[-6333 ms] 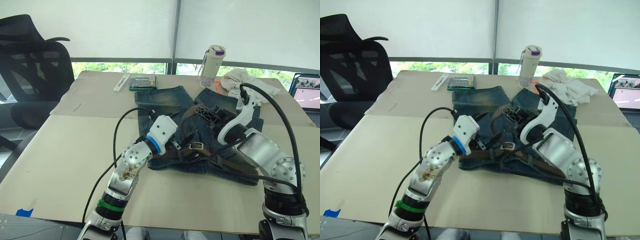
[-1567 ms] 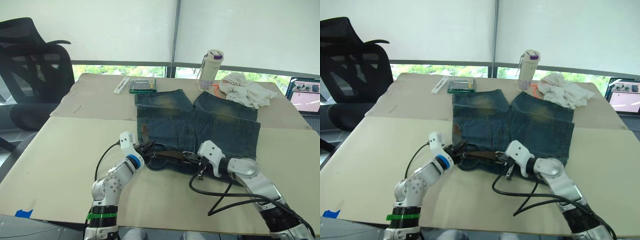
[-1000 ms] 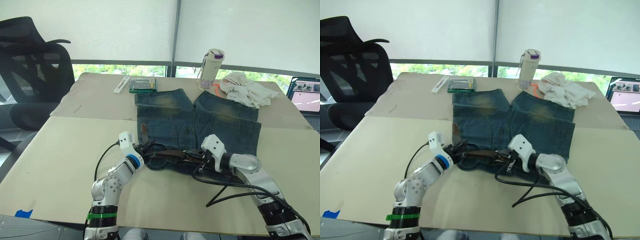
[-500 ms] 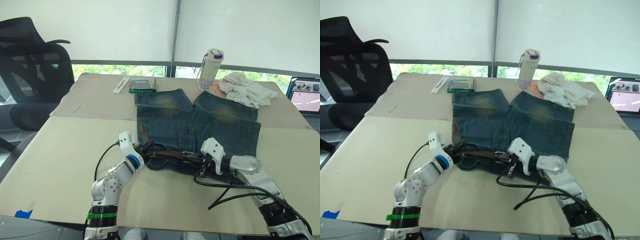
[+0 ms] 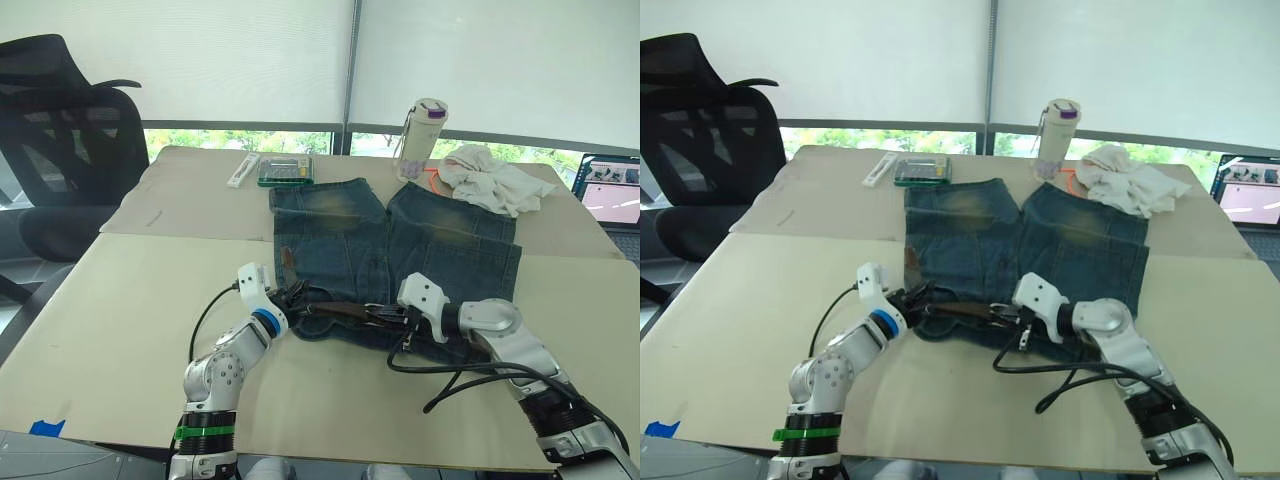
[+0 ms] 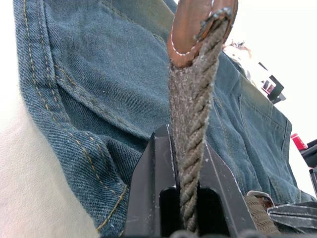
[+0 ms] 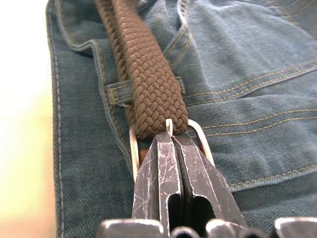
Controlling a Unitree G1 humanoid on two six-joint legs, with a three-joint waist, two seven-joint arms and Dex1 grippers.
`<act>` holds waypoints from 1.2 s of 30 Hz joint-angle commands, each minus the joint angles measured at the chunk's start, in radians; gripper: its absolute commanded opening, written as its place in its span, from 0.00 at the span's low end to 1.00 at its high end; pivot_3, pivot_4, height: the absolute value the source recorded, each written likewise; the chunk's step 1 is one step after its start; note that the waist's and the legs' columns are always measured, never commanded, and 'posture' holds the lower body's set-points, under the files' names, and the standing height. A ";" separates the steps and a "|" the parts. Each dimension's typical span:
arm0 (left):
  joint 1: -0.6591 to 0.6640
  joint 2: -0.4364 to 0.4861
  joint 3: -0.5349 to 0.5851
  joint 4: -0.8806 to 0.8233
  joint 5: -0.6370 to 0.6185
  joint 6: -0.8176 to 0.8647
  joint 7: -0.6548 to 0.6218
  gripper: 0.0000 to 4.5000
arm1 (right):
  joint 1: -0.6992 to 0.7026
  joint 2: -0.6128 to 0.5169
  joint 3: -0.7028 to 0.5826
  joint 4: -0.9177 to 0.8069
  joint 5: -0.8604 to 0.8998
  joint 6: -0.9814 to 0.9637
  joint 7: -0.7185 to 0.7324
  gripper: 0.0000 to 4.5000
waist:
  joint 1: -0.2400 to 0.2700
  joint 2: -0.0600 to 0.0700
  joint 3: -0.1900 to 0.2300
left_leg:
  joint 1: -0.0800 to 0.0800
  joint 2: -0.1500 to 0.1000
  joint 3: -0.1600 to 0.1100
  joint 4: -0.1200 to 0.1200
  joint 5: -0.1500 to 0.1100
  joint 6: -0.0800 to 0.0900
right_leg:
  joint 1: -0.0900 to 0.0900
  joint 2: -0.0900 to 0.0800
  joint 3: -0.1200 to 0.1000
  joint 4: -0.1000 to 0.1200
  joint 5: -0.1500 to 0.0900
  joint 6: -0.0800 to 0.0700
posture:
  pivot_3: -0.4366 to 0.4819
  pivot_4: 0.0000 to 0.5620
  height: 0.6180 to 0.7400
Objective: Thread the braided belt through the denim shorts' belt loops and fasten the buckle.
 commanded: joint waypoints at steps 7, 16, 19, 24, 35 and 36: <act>-0.037 0.023 -0.008 -0.011 0.039 -0.036 -0.018 0.00 | -0.043 0.000 0.085 0.099 -0.080 0.029 0.033 0.01 | -0.010 0.000 0.000 | 0.002 0.000 0.000 -0.001 0.000 0.000 | 0.001 0.000 0.000 0.000 0.000 0.000 | 0.48 0.27 1.00; -0.060 0.082 -0.026 -0.018 0.080 -0.058 -0.064 0.00 | -0.079 -0.006 0.129 0.141 -0.120 0.064 0.063 0.01 | -0.017 0.000 -0.001 | 0.003 0.001 0.000 -0.002 0.000 -0.001 | 0.001 -0.004 0.000 0.000 0.000 -0.001 | 0.48 0.27 1.00; -0.052 0.079 -0.027 -0.021 0.081 -0.057 -0.065 0.00 | -0.091 0.003 0.127 0.151 -0.123 0.056 0.060 0.01 | -0.018 -0.001 -0.001 | 0.004 0.001 0.000 -0.003 0.000 -0.001 | 0.001 -0.005 0.000 0.000 0.000 -0.001 | 0.48 0.27 1.00; -0.039 0.071 -0.031 -0.033 0.085 -0.054 -0.064 0.00 | -0.106 0.012 0.130 0.164 -0.129 0.041 0.061 0.01 | -0.019 -0.001 -0.001 | 0.004 0.001 0.000 -0.003 0.000 -0.002 | 0.002 -0.006 -0.001 0.000 0.001 -0.001 | 0.48 0.27 1.00; -0.031 0.061 -0.027 -0.039 0.087 -0.052 -0.058 0.00 | -0.130 0.008 0.147 0.184 -0.147 0.022 0.081 0.01 | -0.019 -0.002 -0.002 | 0.004 0.001 0.000 -0.003 -0.002 -0.005 | 0.002 -0.006 -0.001 0.000 0.001 -0.001 | 0.48 0.27 1.00; -0.032 0.061 -0.027 -0.038 0.088 -0.054 -0.059 0.00 | -0.127 0.003 0.155 0.180 -0.150 0.025 0.094 0.01 | -0.019 -0.002 -0.002 | 0.004 0.001 0.000 -0.003 -0.002 -0.005 | 0.002 -0.006 -0.002 0.000 0.001 -0.001 | 0.48 0.27 1.00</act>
